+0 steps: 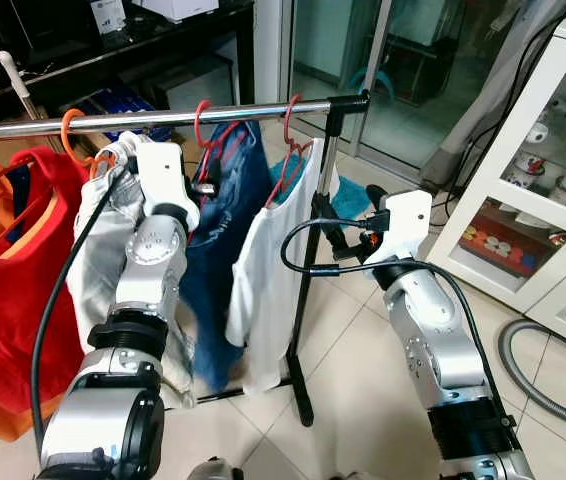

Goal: Hang hanger

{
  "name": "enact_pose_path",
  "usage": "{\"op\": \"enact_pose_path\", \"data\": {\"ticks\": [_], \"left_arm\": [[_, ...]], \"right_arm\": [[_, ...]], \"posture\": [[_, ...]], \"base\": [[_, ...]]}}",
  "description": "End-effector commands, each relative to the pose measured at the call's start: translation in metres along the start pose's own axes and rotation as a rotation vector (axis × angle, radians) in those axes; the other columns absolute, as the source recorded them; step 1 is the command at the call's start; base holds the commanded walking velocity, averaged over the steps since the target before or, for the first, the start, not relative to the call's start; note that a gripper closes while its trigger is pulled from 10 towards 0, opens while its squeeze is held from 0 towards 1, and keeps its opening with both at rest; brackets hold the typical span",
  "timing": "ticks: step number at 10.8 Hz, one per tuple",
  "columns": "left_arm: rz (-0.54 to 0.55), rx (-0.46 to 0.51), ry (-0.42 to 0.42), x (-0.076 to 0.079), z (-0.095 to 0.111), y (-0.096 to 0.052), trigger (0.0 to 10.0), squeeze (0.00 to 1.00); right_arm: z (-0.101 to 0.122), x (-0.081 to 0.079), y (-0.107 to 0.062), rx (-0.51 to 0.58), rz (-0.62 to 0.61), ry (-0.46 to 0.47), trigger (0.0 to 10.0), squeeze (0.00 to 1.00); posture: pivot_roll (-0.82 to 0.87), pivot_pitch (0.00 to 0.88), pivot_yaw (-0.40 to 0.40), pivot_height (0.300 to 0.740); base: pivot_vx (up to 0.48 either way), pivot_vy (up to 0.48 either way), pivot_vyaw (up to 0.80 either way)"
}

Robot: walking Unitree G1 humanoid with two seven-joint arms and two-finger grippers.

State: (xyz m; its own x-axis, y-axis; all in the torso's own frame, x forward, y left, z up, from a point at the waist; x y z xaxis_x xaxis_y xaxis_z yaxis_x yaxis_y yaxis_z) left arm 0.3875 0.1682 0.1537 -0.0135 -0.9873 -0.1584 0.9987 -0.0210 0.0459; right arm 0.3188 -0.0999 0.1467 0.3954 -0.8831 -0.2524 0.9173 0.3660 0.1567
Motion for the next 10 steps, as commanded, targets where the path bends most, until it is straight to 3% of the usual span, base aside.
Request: {"op": "enact_pose_path", "data": {"ticks": [1, 5, 7, 8, 10], "left_arm": [[-0.019, -0.017, -0.022, 0.004, -0.001, 0.002, 10.0, 0.00], [-0.136, 0.019, -0.037, 0.032, 0.001, -0.004, 10.0, 0.00], [-0.146, 0.131, 0.083, 0.043, 0.013, -0.012, 10.0, 0.00], [-0.106, 0.163, 0.039, 0.038, 0.020, -0.012, 10.0, 0.00], [-0.065, 0.089, -0.050, 0.026, 0.013, -0.005, 10.0, 0.00]], "right_arm": [[0.002, -0.003, -0.001, -0.001, 0.009, 0.007, 10.0, 0.00], [0.001, -0.003, -0.001, -0.006, 0.008, 0.012, 10.0, 0.00], [0.002, -0.005, 0.001, -0.002, 0.011, 0.015, 10.0, 0.00], [0.001, -0.006, 0.002, -0.002, 0.012, 0.020, 10.0, 0.00], [-0.001, -0.008, 0.002, -0.006, 0.016, 0.024, 10.0, 0.00]], "posture": [[0.03, 0.030, 0.033, 0.740], [0.04, 0.028, 0.036, 0.740], [0.04, 0.026, 0.039, 0.740], [0.04, 0.027, 0.040, 0.740], [0.04, 0.031, 0.042, 0.740]], "base": [[0.000, 0.000, 0.00], [0.000, 0.000, 0.00], [0.000, 0.000, 0.00], [0.000, 0.000, 0.00], [0.000, 0.000, 0.00]]}}
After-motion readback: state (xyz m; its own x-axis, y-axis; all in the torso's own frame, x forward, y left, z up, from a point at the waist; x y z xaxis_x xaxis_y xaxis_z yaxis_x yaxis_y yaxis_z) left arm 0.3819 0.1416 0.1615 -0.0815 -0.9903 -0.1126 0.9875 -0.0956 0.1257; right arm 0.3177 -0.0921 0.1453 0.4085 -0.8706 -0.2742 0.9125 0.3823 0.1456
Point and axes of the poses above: a point about 5 cm out from each wrist's last joint towards the gripper, its own y axis pointing out of the wrist towards the gripper, its own z axis along the axis of the wrist's last joint, x = y × z, the point moved 1 cm from there along y, pointing out of the wrist towards the gripper, and after that the axes turned 11 degrees about y, right-handed, at the moved point
